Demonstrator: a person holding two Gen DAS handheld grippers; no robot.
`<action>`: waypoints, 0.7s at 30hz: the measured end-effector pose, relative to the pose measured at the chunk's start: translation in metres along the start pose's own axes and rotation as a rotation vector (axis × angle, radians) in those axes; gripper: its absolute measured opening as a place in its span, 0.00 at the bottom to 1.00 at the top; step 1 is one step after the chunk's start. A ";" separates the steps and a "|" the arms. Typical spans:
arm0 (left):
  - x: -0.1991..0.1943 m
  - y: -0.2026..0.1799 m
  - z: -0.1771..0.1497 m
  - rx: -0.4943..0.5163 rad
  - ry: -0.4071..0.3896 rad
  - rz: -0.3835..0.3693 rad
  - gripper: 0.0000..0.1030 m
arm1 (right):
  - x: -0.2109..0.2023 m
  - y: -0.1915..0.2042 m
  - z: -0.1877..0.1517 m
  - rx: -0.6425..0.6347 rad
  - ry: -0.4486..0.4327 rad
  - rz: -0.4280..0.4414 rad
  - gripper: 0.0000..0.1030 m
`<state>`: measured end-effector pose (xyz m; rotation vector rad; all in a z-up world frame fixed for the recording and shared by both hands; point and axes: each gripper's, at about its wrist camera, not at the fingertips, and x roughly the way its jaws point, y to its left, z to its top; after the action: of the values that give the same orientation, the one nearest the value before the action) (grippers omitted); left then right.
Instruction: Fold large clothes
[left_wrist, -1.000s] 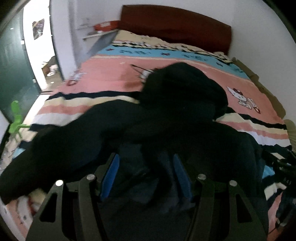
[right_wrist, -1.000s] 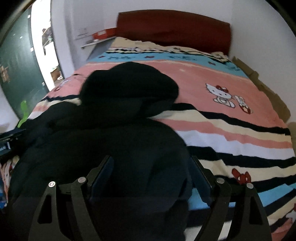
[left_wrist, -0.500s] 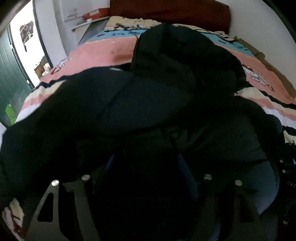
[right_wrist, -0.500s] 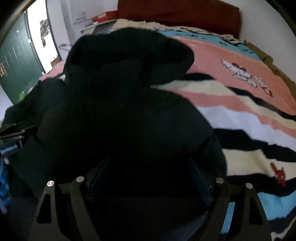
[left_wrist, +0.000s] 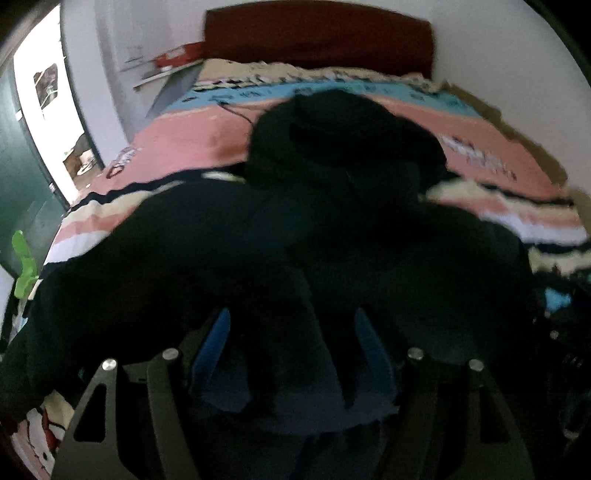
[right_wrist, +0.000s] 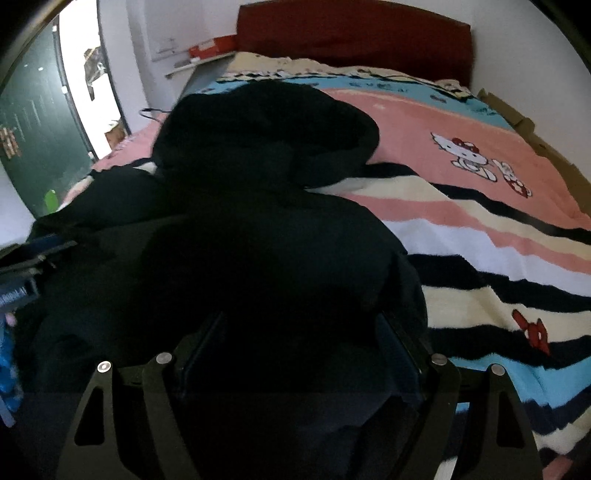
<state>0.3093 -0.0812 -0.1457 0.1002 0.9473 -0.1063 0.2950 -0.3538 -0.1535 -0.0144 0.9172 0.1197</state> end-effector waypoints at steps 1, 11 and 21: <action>0.008 -0.002 -0.005 0.012 0.018 0.010 0.67 | 0.000 0.003 -0.003 -0.006 0.005 0.005 0.79; 0.024 0.003 -0.016 -0.018 0.080 0.002 0.67 | 0.033 0.006 -0.016 -0.005 0.101 -0.042 0.79; -0.082 0.060 -0.038 -0.067 0.020 0.014 0.67 | -0.059 0.010 -0.038 0.048 0.032 -0.071 0.80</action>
<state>0.2399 -0.0126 -0.0985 0.0459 0.9688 -0.0603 0.2285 -0.3520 -0.1292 -0.0039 0.9501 0.0316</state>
